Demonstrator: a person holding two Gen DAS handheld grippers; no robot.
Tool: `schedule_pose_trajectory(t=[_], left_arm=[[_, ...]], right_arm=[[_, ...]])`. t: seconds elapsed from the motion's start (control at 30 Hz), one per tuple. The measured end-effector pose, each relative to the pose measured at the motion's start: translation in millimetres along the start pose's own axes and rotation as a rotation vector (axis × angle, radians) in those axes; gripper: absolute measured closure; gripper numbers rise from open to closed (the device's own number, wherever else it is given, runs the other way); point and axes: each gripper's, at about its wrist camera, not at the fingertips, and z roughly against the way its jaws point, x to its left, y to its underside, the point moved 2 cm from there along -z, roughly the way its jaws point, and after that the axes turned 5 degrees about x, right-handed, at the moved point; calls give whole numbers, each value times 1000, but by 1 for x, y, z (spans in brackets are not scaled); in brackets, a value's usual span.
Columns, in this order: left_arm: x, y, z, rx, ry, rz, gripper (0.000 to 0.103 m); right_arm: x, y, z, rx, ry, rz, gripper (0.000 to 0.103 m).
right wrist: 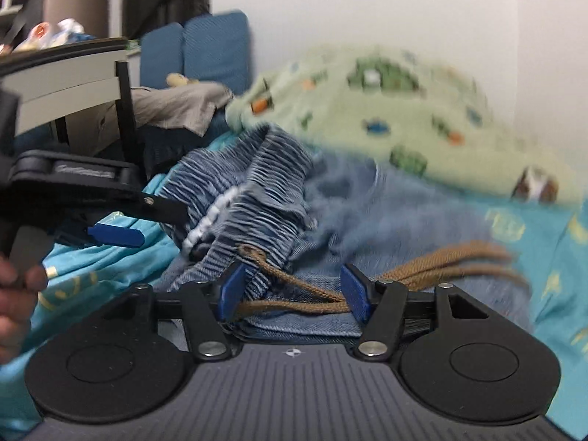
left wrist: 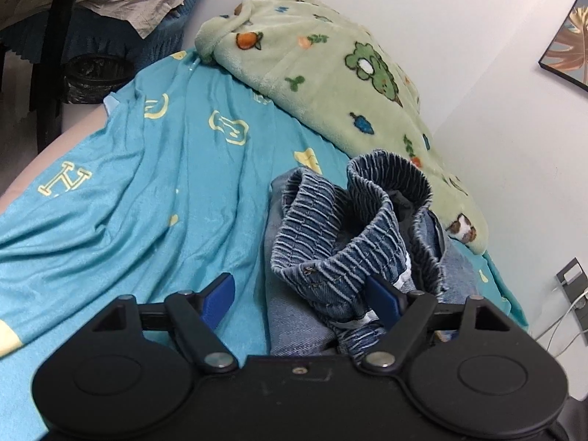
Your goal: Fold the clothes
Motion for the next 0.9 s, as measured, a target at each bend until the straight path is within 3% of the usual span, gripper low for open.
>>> schedule_pose_trajectory(t=[0.1, 0.23, 0.33, 0.47, 0.57, 0.73, 0.8, 0.9], left_arm=[[1, 1, -1, 16, 26, 28, 25], [3, 4, -4, 51, 61, 79, 25], [7, 11, -11, 93, 97, 121, 25], [14, 17, -29, 179, 151, 192, 25], [20, 18, -34, 182, 188, 228, 25], [28, 14, -37, 194, 243, 288, 26], [25, 12, -37, 195, 230, 259, 33], [24, 10, -39, 190, 230, 241, 35]], right_arm=[[-10, -10, 2, 30, -44, -117, 46], [-48, -31, 25, -42, -52, -335, 42], [-92, -31, 33, -65, 4, -506, 32], [-150, -8, 23, 17, 114, -694, 28], [-177, 13, 12, 49, 127, -784, 25], [-200, 27, -9, 86, -43, -859, 18], [-206, 32, -13, 88, -89, -888, 17], [-206, 38, -18, 71, -164, -971, 17]])
